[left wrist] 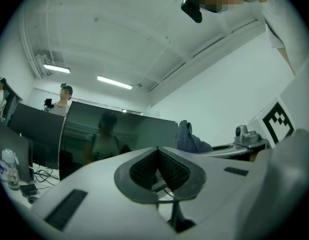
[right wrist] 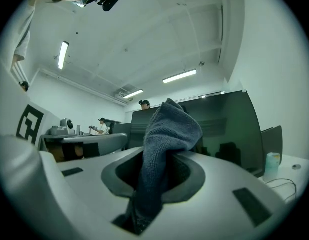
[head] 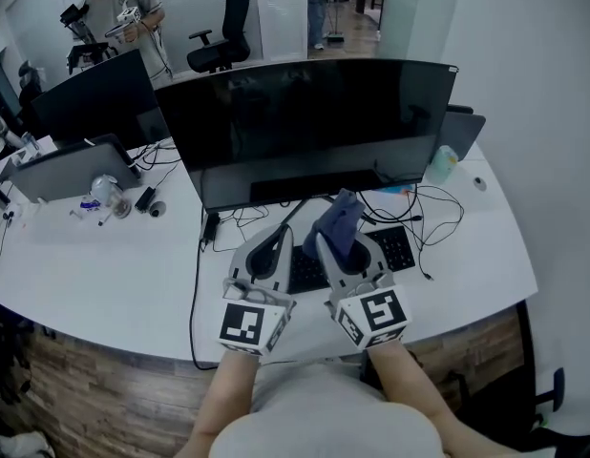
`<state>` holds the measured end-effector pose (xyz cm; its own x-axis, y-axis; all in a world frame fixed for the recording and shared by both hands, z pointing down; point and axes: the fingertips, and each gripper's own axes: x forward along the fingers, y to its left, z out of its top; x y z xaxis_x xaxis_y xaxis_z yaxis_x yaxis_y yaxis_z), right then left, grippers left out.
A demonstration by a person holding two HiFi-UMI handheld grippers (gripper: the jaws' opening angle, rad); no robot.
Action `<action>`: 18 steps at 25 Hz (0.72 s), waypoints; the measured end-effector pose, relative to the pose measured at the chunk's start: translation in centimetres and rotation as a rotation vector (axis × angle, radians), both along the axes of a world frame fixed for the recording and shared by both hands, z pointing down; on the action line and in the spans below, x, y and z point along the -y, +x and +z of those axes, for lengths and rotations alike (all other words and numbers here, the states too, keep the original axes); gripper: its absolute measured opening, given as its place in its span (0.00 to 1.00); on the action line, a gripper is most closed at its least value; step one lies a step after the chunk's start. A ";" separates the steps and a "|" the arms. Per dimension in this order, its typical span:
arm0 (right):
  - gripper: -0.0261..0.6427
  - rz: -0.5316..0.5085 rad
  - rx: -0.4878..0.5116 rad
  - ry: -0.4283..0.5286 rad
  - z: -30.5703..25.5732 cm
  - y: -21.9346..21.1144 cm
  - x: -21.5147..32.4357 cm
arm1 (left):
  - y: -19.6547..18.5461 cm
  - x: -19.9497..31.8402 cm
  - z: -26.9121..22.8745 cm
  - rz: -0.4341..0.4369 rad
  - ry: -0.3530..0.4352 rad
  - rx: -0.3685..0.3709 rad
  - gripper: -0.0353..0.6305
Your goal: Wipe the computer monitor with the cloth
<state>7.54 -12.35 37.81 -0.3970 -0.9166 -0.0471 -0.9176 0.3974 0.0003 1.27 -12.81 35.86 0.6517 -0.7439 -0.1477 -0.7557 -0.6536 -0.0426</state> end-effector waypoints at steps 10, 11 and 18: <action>0.17 0.030 -0.007 -0.009 0.1 0.4 0.5 | 1.0 0.4 0.0 0.026 -0.013 -0.009 0.07; 0.17 0.033 -0.005 -0.009 0.1 0.5 0.6 | 1.0 0.5 0.1 0.025 -0.015 -0.007 0.07; 0.17 0.036 -0.005 -0.013 0.2 0.7 1.0 | 0.9 0.9 0.6 0.018 -0.021 0.003 0.07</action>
